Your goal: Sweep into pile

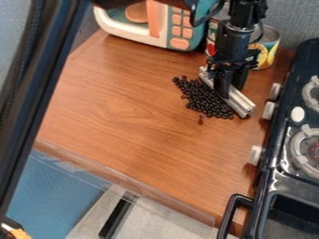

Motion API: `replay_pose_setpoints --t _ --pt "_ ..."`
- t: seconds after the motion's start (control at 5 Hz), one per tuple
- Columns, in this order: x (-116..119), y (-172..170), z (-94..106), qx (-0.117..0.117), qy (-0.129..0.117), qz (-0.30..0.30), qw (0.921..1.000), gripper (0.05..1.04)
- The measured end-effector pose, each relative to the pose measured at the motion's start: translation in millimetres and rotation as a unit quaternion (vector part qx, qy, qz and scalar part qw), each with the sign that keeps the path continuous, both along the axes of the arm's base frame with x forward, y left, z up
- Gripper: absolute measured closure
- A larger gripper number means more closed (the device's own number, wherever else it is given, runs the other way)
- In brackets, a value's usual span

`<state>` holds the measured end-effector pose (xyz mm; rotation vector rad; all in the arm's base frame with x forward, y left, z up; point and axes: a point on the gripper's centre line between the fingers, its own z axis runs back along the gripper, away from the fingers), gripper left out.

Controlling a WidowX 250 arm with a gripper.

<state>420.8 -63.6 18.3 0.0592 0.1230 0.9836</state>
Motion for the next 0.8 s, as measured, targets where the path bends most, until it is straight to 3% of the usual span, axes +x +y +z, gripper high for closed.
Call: replay_pose_setpoints --t 0.8 --pt "-30 23 0.0 0.003 -0.010 -0.011 0.9999 0.716"
